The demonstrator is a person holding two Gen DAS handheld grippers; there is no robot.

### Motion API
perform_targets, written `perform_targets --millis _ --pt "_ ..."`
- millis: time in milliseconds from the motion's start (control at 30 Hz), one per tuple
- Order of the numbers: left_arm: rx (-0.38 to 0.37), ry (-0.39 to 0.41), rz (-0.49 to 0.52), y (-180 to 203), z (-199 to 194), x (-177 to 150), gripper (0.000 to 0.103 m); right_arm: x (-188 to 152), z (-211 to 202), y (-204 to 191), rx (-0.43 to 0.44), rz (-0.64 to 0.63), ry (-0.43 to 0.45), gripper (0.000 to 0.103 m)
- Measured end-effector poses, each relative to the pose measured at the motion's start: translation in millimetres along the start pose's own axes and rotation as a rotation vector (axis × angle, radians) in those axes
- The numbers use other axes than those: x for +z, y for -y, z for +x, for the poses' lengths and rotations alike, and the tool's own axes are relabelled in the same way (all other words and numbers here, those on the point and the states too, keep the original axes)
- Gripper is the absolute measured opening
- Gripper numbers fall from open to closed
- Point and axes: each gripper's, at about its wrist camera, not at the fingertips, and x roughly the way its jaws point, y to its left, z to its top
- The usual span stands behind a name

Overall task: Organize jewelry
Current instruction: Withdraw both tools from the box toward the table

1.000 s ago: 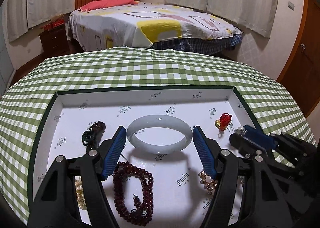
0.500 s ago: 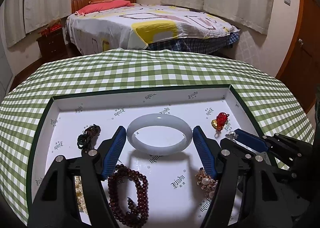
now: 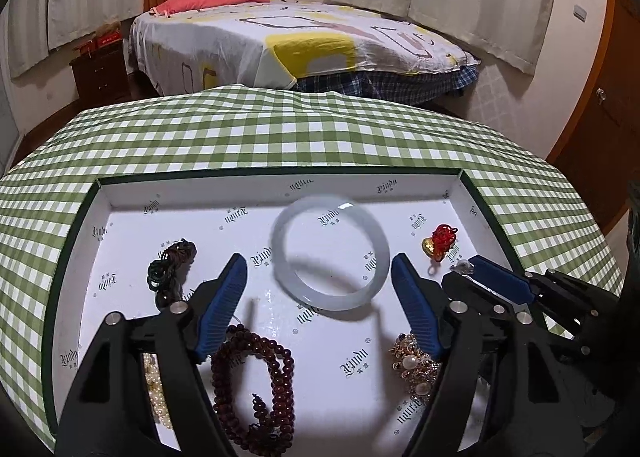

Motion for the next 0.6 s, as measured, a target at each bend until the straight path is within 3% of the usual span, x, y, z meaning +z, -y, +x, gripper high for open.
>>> perform_targets --millis 500,600 --pt "-0.009 0.007 -0.009 -2.2 -2.1 -0.5 0.075 0.7 -0.5 0.5 -0.005 -0.003 0.001 0.026" --pt "-0.011 0.011 -0.011 -2.7 -3.7 -0.1 0.075 1.4 -3.8 0.7 -0.007 -0.001 0.013 0.031"
